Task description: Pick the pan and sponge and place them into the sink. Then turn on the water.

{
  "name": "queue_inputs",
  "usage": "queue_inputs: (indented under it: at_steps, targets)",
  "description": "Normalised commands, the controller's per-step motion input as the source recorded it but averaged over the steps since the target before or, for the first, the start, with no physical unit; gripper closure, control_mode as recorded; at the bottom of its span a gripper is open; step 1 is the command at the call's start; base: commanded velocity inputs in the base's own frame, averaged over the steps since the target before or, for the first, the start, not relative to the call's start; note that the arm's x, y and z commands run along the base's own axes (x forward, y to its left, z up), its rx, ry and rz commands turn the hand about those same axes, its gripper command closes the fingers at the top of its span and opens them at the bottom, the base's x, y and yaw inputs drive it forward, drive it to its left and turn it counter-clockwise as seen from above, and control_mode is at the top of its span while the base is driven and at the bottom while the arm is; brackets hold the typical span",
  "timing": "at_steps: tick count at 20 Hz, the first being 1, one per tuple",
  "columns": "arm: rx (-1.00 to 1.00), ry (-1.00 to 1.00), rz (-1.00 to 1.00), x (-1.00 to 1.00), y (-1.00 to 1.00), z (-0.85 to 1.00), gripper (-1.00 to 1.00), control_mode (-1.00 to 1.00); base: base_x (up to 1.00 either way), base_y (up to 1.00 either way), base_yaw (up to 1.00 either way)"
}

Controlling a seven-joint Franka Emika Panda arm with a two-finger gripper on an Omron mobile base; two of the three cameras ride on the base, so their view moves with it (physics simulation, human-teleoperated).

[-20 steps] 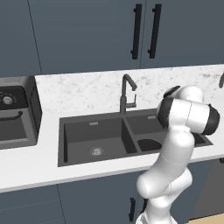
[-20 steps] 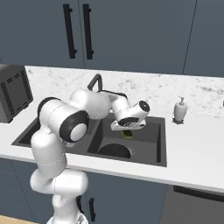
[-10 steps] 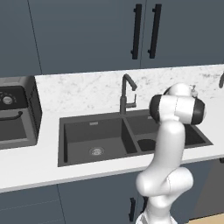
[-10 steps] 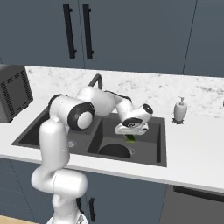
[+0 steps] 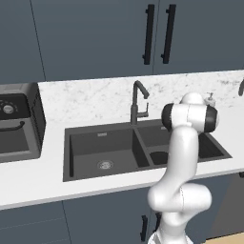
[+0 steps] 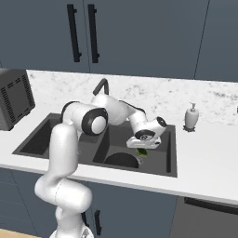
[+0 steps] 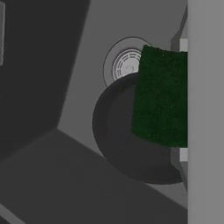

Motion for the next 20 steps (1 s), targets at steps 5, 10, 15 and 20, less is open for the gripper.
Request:
queue_inputs:
  at_steps: [5, 10, 15, 20]
  targets:
    - [0.00, 0.00, 0.00, 0.02, 0.00, -0.44, 1.00, -1.00, 0.00, 0.00, 0.00]
    - [0.00, 0.00, 0.00, 0.19, 0.00, -0.44, 1.00, -1.00, 0.00, 0.00, 0.00]
    - [0.00, 0.00, 0.00, 0.29, 0.00, -0.37, 1.00, -1.00, 0.00, 0.00, 0.00]
    - [0.00, 0.00, 0.00, 0.19, 0.00, -0.38, 1.00, -1.00, 0.00, 0.00, 0.00]
